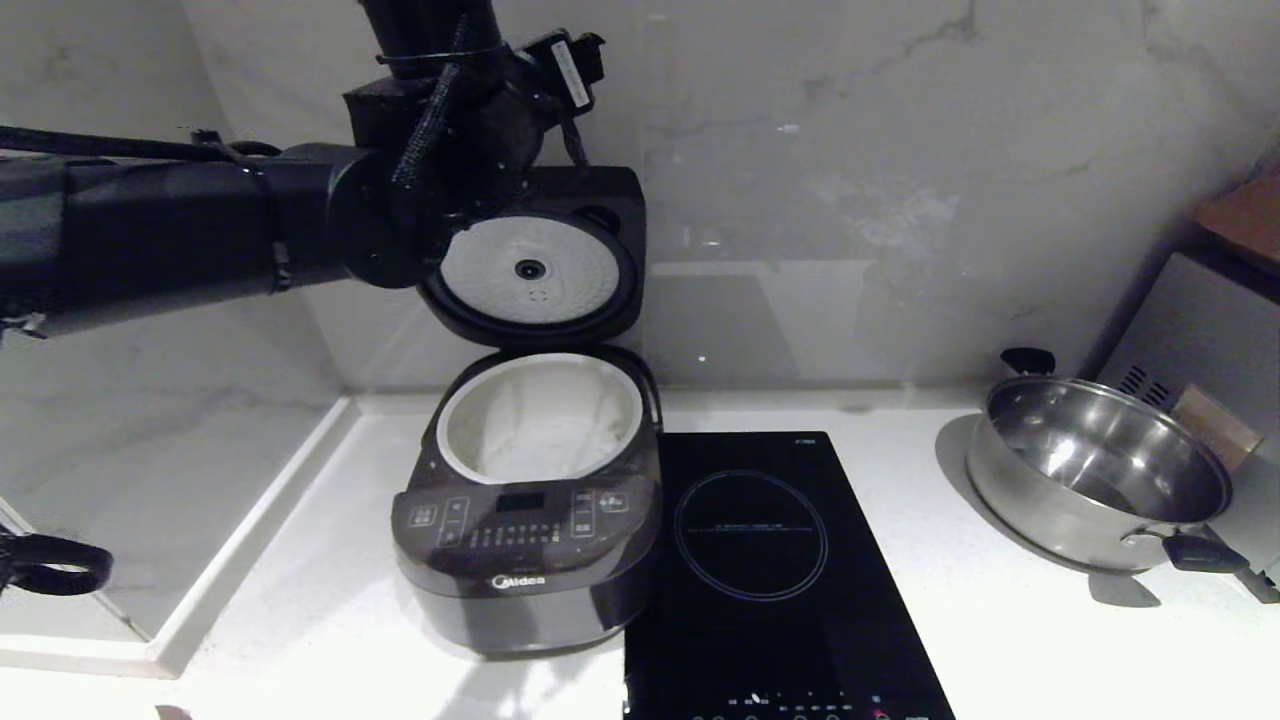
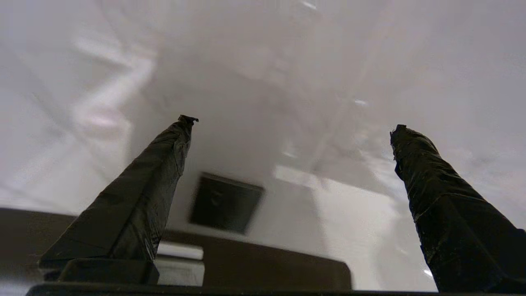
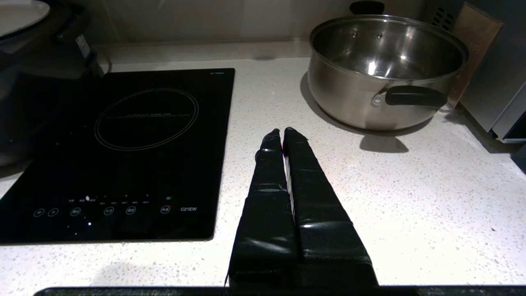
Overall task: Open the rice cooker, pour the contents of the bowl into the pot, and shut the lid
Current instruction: Close the rice cooker
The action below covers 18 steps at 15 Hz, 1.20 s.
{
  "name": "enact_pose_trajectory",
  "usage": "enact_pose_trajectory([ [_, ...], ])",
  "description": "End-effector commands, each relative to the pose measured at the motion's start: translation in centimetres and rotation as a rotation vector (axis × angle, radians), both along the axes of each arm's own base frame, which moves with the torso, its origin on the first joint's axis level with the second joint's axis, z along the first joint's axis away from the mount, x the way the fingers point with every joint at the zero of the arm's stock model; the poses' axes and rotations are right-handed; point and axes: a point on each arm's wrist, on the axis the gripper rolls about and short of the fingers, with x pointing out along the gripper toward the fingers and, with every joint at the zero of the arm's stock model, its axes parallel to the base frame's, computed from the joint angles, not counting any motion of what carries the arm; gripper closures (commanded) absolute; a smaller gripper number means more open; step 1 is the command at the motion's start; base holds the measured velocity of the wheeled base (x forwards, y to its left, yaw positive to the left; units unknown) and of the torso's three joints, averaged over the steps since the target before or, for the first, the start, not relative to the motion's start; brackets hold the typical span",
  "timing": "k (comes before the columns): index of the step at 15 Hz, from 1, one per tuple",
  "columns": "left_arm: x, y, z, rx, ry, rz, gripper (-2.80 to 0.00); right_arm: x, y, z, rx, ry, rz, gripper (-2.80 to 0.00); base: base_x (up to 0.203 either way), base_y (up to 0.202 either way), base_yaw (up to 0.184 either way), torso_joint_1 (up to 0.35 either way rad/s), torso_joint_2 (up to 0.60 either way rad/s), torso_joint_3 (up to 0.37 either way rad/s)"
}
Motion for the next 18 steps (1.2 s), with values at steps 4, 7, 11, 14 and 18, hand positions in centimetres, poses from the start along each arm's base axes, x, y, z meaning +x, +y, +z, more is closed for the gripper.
enact_pose_trajectory([
  [4,1.3,-1.2,-1.8,0.173,0.032,0.053,-2.8,0.0,0.0,0.0,0.0,0.0,0.0,0.0,0.0,0.0,0.0,0.0,0.0,0.0],
  [7,1.7,-0.9,-2.7,0.312,0.067,0.092,-2.8,0.0,0.0,0.0,0.0,0.0,0.0,0.0,0.0,0.0,0.0,0.0,0.0,0.0],
  [11,1.9,-0.8,-3.4,0.367,0.148,0.153,-2.8,0.0,0.0,0.0,0.0,0.0,0.0,0.0,0.0,0.0,0.0,0.0,0.0,0.0],
  [14,1.8,-0.6,-3.6,0.399,0.183,0.179,-2.8,0.0,0.0,0.0,0.0,0.0,0.0,0.0,0.0,0.0,0.0,0.0,0.0,0.0],
  [18,-0.3,0.5,-2.8,0.437,0.232,0.17,-2.8,0.0,0.0,0.0,0.0,0.0,0.0,0.0,0.0,0.0,0.0,0.0,0.0,0.0],
])
